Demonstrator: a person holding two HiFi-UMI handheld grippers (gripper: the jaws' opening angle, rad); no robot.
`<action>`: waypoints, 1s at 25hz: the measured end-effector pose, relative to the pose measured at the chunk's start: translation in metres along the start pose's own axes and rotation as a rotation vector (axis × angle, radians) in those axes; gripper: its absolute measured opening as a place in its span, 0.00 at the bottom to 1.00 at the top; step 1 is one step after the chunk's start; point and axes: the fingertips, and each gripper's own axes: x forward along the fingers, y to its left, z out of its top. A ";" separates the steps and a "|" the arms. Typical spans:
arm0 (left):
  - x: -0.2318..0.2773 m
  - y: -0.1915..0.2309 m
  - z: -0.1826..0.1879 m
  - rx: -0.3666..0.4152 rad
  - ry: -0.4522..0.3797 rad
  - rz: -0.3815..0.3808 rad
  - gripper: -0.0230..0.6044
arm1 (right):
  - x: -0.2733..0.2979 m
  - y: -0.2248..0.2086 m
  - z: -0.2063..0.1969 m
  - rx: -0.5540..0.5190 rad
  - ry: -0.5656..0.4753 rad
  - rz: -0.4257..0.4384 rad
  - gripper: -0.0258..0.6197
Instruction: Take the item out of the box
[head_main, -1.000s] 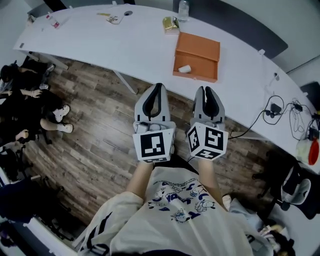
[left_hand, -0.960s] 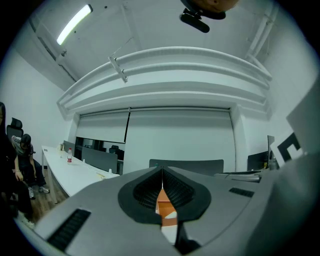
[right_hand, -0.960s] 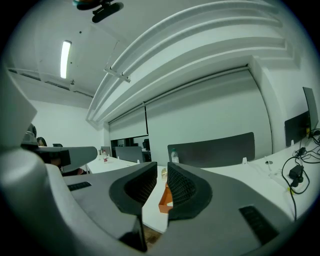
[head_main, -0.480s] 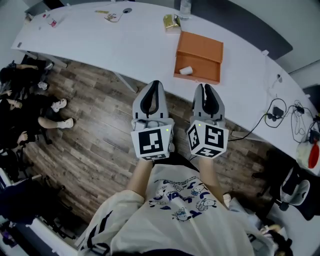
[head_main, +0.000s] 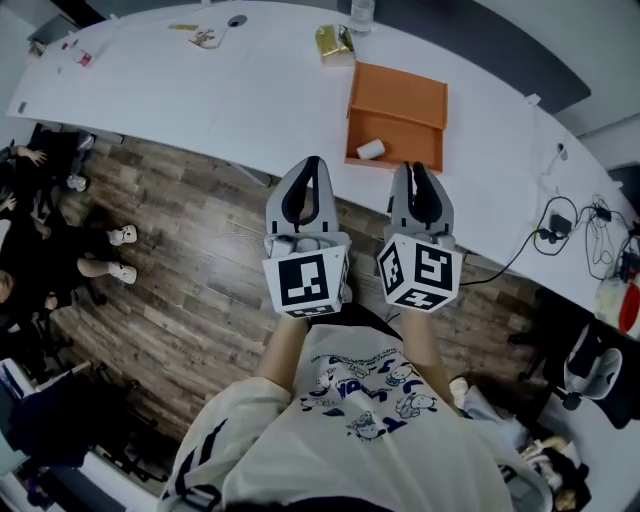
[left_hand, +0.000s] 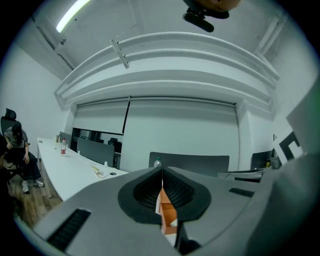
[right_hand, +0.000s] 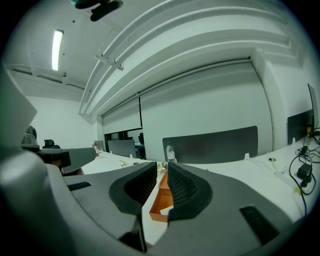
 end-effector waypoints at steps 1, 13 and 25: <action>0.007 0.002 -0.001 -0.002 0.004 -0.005 0.07 | 0.006 0.000 -0.001 0.001 0.005 -0.005 0.13; 0.084 0.023 -0.009 -0.006 0.059 -0.064 0.07 | 0.080 -0.007 -0.016 0.013 0.102 -0.049 0.20; 0.146 0.041 -0.039 -0.035 0.145 -0.129 0.07 | 0.133 -0.016 -0.041 0.016 0.192 -0.126 0.20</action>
